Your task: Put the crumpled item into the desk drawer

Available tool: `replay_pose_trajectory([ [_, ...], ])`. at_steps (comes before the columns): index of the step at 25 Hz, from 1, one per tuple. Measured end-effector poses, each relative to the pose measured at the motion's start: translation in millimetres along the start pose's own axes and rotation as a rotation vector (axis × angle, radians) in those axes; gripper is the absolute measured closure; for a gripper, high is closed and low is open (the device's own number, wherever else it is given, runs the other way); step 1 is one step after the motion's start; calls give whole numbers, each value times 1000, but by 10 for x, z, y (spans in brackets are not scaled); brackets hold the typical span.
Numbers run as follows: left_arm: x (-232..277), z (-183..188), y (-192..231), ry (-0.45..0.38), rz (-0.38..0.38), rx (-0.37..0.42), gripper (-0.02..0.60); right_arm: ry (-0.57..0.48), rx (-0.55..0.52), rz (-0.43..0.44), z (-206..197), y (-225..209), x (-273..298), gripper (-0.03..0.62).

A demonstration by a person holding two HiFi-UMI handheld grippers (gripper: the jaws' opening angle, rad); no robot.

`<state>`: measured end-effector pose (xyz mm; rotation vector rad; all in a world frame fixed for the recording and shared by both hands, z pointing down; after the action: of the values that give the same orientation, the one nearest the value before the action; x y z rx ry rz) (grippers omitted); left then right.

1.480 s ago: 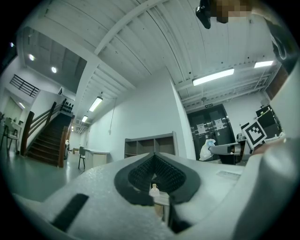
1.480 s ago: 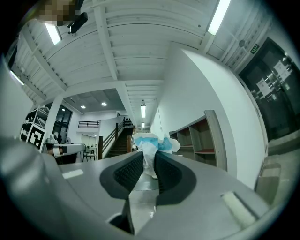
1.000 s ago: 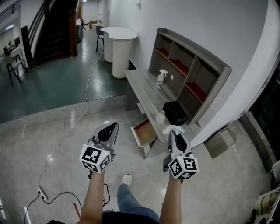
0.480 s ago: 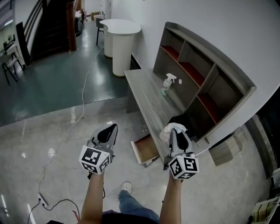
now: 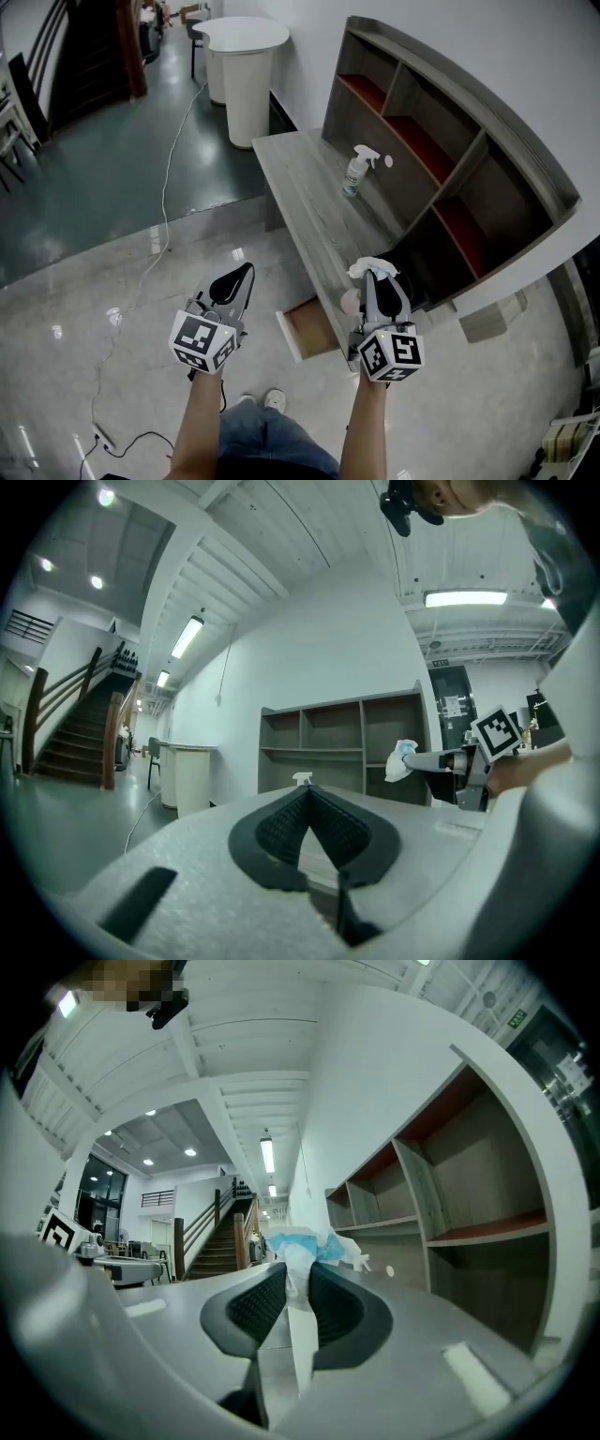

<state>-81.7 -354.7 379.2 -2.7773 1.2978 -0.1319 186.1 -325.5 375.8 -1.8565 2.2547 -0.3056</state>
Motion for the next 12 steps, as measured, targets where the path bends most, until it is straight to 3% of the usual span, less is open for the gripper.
replay_pose_trajectory([
  [7, 366, -288, 138, 42, -79, -44, 578, 73, 27, -88, -352, -59, 261, 507],
  [12, 522, -657, 134, 72, -132, -77, 578, 156, 66, -181, -971, -8, 396, 507],
])
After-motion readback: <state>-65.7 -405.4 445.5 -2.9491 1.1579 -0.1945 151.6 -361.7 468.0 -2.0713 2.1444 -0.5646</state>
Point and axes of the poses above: the fingertips, and each gripper's own axes: x forward along the fingers, y to its left, z out of its top, the point moved 5 cm from there along -x, backward along the fingers, and after that the axes turned 7 degrees about x, right-handed, at the moved point
